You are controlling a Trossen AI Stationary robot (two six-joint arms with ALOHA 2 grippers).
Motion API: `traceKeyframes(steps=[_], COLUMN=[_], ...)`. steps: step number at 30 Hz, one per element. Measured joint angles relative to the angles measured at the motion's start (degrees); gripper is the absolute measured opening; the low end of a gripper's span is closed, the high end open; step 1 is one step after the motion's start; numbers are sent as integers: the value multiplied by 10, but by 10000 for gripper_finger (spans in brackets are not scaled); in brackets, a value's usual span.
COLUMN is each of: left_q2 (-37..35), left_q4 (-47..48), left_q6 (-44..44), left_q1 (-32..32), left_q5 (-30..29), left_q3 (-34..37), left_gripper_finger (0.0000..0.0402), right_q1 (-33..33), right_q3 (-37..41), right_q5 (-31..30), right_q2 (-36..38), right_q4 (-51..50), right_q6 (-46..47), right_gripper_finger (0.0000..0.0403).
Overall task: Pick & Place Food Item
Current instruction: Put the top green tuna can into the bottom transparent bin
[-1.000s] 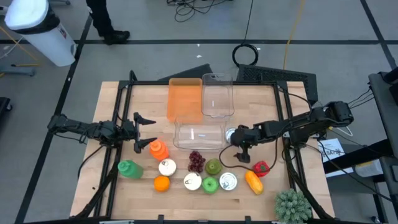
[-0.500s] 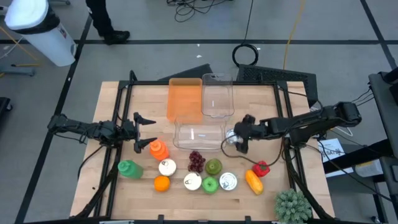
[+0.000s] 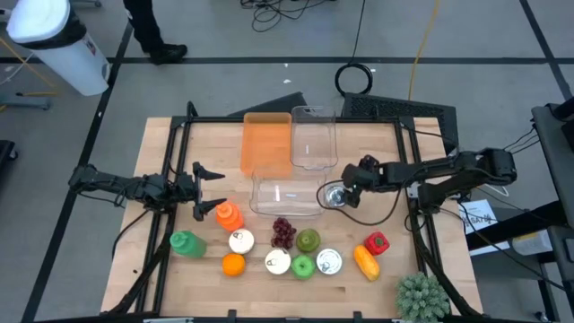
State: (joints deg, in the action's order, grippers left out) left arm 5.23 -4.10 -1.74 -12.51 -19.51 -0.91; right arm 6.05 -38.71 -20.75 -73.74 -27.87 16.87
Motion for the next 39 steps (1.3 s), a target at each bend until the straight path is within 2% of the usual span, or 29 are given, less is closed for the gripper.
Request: traceKeyframes(steps=[9, 16, 25, 39], left_q2=[0, 0, 0, 0], left_q4=[0, 0, 0, 0], left_q6=[0, 0, 0, 0], left_q1=[0, 0, 0, 0], left_q5=[0, 0, 0, 0], left_q3=[0, 0, 0, 0], left_gripper_finger=[392, 392, 392, 392], right_q1=[4, 12, 36, 46], right_q3=[1, 19, 81, 87], right_q5=[-6, -67, -72, -69], right_q2=[7, 7, 4, 2], right_q4=[-4, -9, 7, 14], right_q6=[-15, -2, 49, 48], right_gripper_finger=[391, 391, 391, 391])
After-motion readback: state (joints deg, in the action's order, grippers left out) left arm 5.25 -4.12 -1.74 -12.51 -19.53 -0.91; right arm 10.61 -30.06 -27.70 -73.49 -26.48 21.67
